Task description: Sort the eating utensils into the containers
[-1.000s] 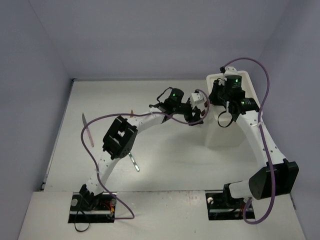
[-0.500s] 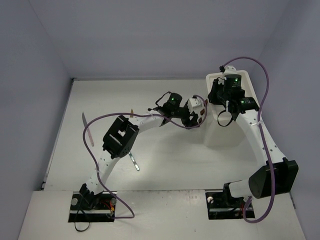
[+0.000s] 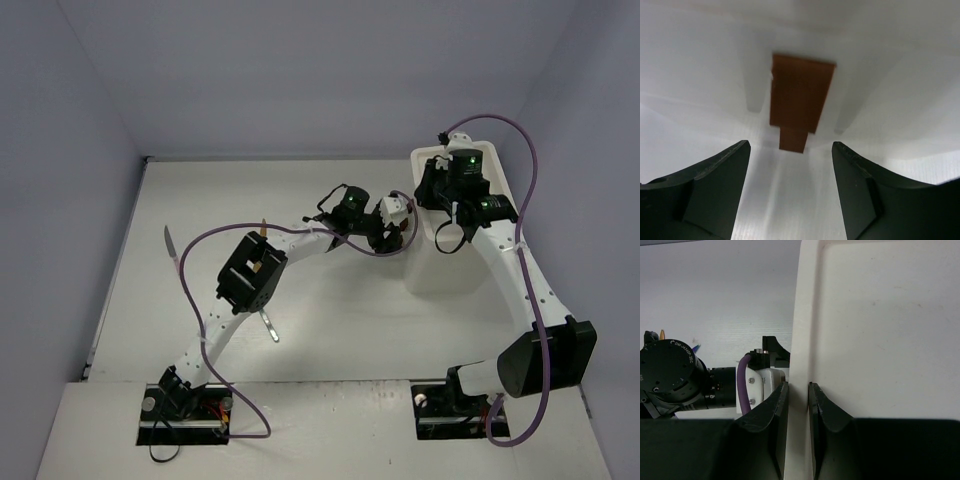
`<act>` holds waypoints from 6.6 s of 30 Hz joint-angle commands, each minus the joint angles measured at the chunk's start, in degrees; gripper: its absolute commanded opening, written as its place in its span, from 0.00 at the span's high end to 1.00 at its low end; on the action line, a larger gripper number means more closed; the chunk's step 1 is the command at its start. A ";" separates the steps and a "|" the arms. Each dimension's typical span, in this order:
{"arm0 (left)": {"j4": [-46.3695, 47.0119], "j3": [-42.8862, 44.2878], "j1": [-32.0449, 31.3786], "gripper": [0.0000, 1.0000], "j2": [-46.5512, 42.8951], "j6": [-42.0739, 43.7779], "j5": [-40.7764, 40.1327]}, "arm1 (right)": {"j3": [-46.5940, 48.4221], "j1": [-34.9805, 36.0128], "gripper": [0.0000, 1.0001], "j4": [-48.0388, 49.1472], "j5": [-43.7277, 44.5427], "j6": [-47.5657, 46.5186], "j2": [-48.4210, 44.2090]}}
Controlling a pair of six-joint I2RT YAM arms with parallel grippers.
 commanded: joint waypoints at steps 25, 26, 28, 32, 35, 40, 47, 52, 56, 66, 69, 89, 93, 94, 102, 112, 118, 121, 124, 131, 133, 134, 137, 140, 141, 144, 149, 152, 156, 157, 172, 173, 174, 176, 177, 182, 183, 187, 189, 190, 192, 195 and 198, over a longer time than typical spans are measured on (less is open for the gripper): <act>7.08 3.87 -0.17 1.00 -2.37 1.03 2.79 | -0.28 1.73 1.00 1.80 -8.12 1.76 1.07; 7.11 2.99 -0.15 1.00 -2.60 1.17 2.72 | -0.34 1.67 1.00 1.80 -7.85 1.67 1.06; 7.38 0.62 0.02 1.00 -4.56 2.12 2.30 | -0.35 1.56 1.00 1.80 -7.08 1.51 0.70; 9.10 -6.72 1.08 1.00 -8.21 2.37 0.60 | -0.65 0.93 1.00 1.80 -6.08 1.49 0.22; 11.17 -12.72 2.49 1.00 -11.33 1.29 -0.22 | -0.93 0.46 1.00 1.80 -5.18 1.28 0.10; 12.27 -21.19 3.95 1.00 -16.21 1.99 -1.76 | -1.22 -0.34 1.00 1.80 -3.71 0.99 -0.16; 12.71 -28.56 5.69 1.00 -20.28 2.27 -2.46 | -1.92 -1.20 1.00 1.71 -2.39 0.55 -0.40; 12.97 -32.58 7.44 1.00 -22.98 2.25 -2.93 | -2.01 -1.41 1.00 1.71 -1.57 0.37 -0.77; 13.06 -33.90 9.47 1.00 -24.64 1.92 -2.71 | -2.01 -1.43 1.00 1.71 -1.87 0.35 -0.57; 12.99 -36.91 10.48 0.65 -26.99 1.84 -2.81 | -1.44 -1.41 0.90 1.80 -1.95 0.71 -0.15; 12.98 -38.19 10.46 0.48 -29.67 1.65 -4.41 | -0.65 -1.41 0.63 1.80 -2.01 0.81 -0.33; -26.58 -39.31 16.13 0.26 -71.88 -12.71 -57.19 | 7.64 18.25 0.30 1.72 5.87 -4.28 -4.95; -38.39 -42.07 19.15 0.16 -81.93 -15.26 -64.23 | 5.86 29.48 0.28 1.73 11.40 -2.96 -2.09; -39.58 -43.83 20.03 0.14 -85.25 -15.64 -65.91 | 5.48 32.35 0.29 1.80 12.44 -1.97 -0.59; -46.58 -56.35 21.45 0.11 -105.24 -19.75 -70.39 | 2.35 47.76 0.30 2.61 15.60 6.71 11.54; -45.00 -65.33 21.54 0.11 -111.00 -24.87 -71.55 | 4.80 58.28 0.36 5.33 13.72 13.66 29.05; -44.28 -66.03 22.53 0.11 -111.02 -24.78 -70.08 | 8.18 59.50 0.40 6.10 13.34 15.29 37.35; -44.29 -66.28 22.63 0.11 -111.27 -25.06 -69.16 | 9.14 59.46 0.44 6.10 14.26 15.53 39.21; -44.42 -66.28 22.88 0.11 -111.28 -25.15 -69.20 | 9.42 59.41 0.51 6.02 14.77 15.60 40.91; -44.42 -66.28 24.26 0.11 -111.72 -24.98 -69.27 | 9.96 59.41 0.86 5.93 14.04 16.59 43.96; -44.40 -66.30 24.30 0.11 -111.94 -24.96 -69.11 | 10.41 59.34 0.95 6.01 13.60 15.76 43.90; -44.36 -66.34 24.38 0.11 -112.06 -24.92 -69.11 | 10.71 59.38 0.98 6.01 13.51 15.34 43.57; -44.39 -66.37 24.54 0.11 -112.48 -24.75 -69.26 | 12.21 59.41 1.00 6.07 14.02 13.49 40.55; -44.42 -66.28 24.68 0.11 -113.05 -24.65 -69.77 | 13.38 59.43 1.00 6.01 17.05 11.37 35.56; -44.42 -66.41 24.70 0.11 -113.36 -24.57 -69.93 | 13.40 59.35 1.00 6.08 18.37 10.94 33.85; -44.42 -66.54 24.79 0.11 -114.07 -24.54 -70.25 | 11.50 57.77 1.00 5.93 22.37 10.23 27.05; -44.41 -66.72 24.79 0.11 -114.30 -24.64 -69.96 | 3.56 47.44 1.00 5.84 25.39 11.08 16.50; -44.40 -66.72 24.79 0.11 -113.92 -24.72 -69.72 | -2.44 40.94 1.00 5.84 24.60 11.43 12.24; -44.28 -66.69 24.90 0.11 -113.27 -24.74 -69.14 | -6.82 31.05 1.00 5.90 21.56 10.47 7.79; -44.19 -66.65 24.95 0.11 -113.10 -24.79 -69.05 | -7.72 28.95 1.00 5.86 21.04 9.91 7.32; -44.25 -66.72 25.23 0.11 -112.94 -24.97 -68.58 | -11.95 19.78 1.00 6.72 19.25 8.11 13.19; -44.25 -66.72 25.28 0.11 -112.89 -24.93 -68.63 | -12.05 19.83 1.00 6.72 19.10 8.11 13.19; -44.25 -66.72 25.31 0.11 -112.86 -24.90 -68.66 | -12.12 19.86 1.00 6.71 18.96 8.12 13.12; -44.24 -66.73 25.32 0.11 -112.93 -24.97 -68.58 | -12.12 19.87 0.98 6.63 18.70 8.22 12.61; -44.19 -66.78 25.32 0.11 -112.88 -24.92 -68.58 | -12.12 19.92 0.96 6.63 18.50 8.37 12.21; -44.25 -66.72 25.32 0.11 -112.94 -24.89 -68.58 | -11.68 21.87 0.72 6.54 18.81 8.64 10.39; -44.25 -66.76 25.32 0.11 -112.87 -24.89 -68.54 | -11.30 22.54 0.70 6.47 19.06 8.81 9.86; -44.25 -66.63 25.32 0.11 -112.59 -24.89 -68.42 | -8.85 26.46 0.60 6.21 20.98 10.41 8.52; -44.16 -66.69 25.37 0.11 -112.45 -24.89 -68.35 | -7.06 28.89 0.54 6.28 23.43 11.34 8.56; -44.16 -66.69 25.43 0.11 -112.38 -24.89 -68.32 | -5.90 30.36 0.52 6.28 24.30 12.39 8.97; -44.16 -66.63 25.54 0.11 -112.38 -24.89 -68.26 | -3.73 32.68 0.47 6.33 25.23 14.48 10.48; -44.16 -66.63 25.65 0.11 -112.57 -24.89 -68.16 | -0.34 36.64 0.35 6.37 28.07 17.44 15.23; -44.25 -66.72 25.68 0.11 -112.69 -24.89 -68.14 | 3.59 38.76 0.22 6.37 30.27 20.01 19.90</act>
